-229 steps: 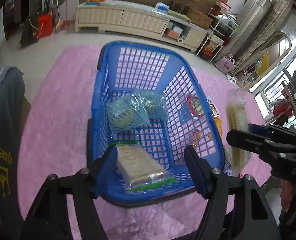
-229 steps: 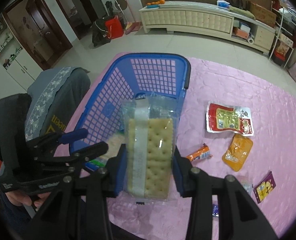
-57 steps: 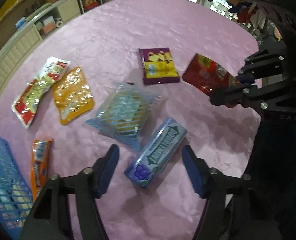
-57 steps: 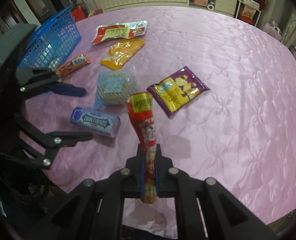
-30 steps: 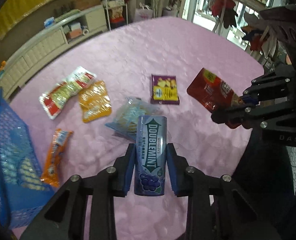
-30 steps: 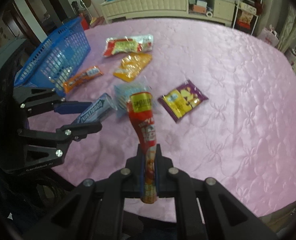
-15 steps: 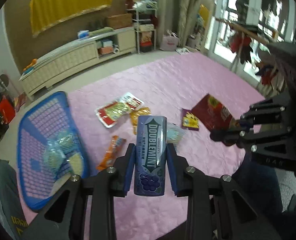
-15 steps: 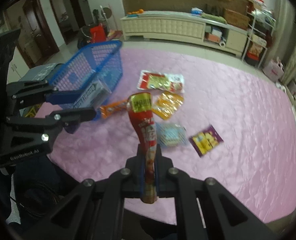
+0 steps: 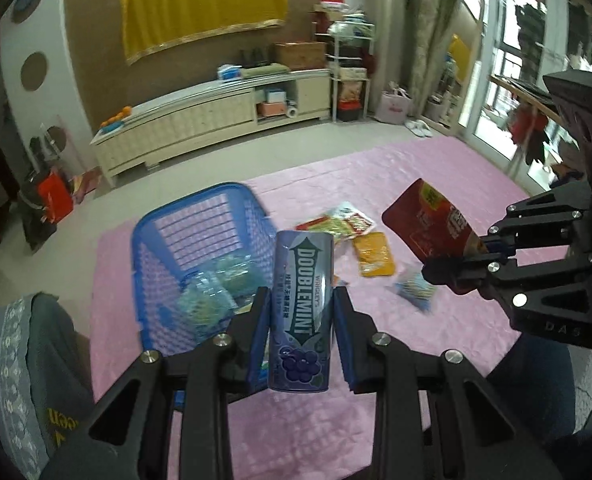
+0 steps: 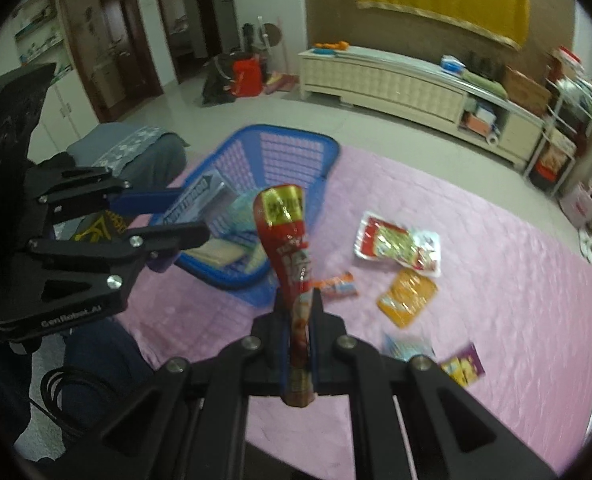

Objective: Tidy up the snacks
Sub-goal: 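Carry the gum box with the left tool and the red tube pack with the right tool toward the basket, then open the left tool to drop the gum box into the basket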

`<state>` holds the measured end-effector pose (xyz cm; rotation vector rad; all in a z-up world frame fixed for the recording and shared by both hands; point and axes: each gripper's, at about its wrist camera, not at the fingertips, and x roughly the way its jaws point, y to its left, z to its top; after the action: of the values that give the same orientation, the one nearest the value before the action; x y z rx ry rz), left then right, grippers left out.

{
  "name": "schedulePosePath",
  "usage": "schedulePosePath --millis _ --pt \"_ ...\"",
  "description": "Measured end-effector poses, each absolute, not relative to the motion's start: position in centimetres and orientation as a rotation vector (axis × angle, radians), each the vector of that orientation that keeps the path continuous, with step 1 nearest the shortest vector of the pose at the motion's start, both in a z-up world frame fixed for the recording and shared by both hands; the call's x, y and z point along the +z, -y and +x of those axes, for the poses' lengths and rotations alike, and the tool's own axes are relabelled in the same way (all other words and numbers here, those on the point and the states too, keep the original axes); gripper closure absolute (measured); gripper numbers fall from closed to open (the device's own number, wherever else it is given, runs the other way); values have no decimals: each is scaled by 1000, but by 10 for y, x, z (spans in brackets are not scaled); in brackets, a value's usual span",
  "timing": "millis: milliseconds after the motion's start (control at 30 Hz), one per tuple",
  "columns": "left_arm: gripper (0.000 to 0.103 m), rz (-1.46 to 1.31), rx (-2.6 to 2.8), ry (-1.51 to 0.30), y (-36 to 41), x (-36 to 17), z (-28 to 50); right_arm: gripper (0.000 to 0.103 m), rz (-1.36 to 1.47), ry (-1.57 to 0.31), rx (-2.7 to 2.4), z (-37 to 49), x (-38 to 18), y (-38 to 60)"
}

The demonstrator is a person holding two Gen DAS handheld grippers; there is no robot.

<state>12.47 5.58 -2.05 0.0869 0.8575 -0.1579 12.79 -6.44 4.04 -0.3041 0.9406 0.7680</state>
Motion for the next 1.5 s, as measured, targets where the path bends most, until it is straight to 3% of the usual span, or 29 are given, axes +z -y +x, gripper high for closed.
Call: schedulePosePath --millis 433,1167,1233,1300,1500 --pt "74 27 -61 -905 -114 -36 135 92 -350 -998 855 147 10 -20" --pt "74 -60 -68 -1022 -124 -93 155 92 -317 -1087 823 164 -26 -36" --pt "70 -70 -64 -1011 -124 -90 152 92 -311 -1088 819 163 -26 -34" --pt "56 -85 -71 -995 -128 -88 149 92 -302 -1089 818 162 -25 -31" --pt "33 -59 -78 -934 -126 -69 136 92 -281 -1076 814 157 -16 -24"
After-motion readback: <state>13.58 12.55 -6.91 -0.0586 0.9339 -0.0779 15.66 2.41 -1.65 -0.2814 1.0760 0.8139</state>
